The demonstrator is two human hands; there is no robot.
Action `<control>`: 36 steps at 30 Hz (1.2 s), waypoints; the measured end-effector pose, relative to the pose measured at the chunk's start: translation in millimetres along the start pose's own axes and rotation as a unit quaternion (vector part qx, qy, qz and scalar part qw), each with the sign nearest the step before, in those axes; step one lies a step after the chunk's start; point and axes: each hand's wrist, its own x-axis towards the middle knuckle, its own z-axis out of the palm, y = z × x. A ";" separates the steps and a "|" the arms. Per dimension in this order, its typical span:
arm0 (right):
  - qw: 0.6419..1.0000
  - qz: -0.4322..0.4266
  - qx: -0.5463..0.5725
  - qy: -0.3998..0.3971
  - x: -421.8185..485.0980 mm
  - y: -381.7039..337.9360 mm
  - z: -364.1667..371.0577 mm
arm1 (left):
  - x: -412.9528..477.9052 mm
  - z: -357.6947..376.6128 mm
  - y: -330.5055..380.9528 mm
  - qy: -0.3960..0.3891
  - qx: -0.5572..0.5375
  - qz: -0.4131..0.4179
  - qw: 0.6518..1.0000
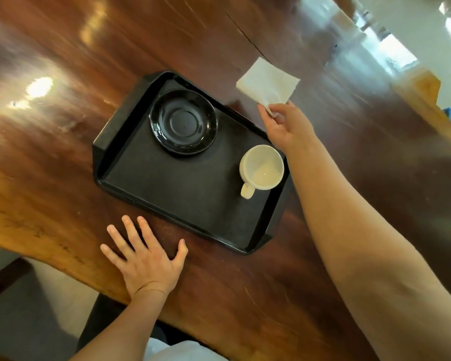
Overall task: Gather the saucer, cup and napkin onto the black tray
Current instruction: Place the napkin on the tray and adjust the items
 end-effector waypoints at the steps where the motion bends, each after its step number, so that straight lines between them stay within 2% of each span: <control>1: 1.000 0.002 0.001 -0.013 -9.0 5.2 1.1 | 0.1 0.5 0.1 -0.002 0.002 0.000 1.000; 6: 0.993 0.033 -0.003 -0.116 -40.8 31.9 -14.9 | -0.8 -1.3 3.6 -0.026 0.004 -0.006 1.000; 11: 0.984 0.083 -0.021 -0.157 -72.2 80.1 -45.1 | 1.0 -3.8 2.9 -0.039 0.013 -0.007 0.999; 21: 0.982 0.177 0.008 -0.070 -103.6 175.3 -99.9 | 2.5 2.1 1.0 -0.041 0.023 -0.008 0.999; 26: 0.986 0.162 -0.023 -0.020 -100.6 186.0 -108.7 | 2.9 4.8 0.3 -0.033 0.020 -0.004 0.999; 31: 0.987 0.112 -0.108 0.051 -99.6 189.1 -108.8 | 2.8 5.8 0.0 -0.029 0.017 -0.004 0.999; 36: 0.937 0.081 -0.313 0.134 -94.2 191.0 -104.5 | 3.7 7.6 0.5 -0.027 0.020 -0.006 0.999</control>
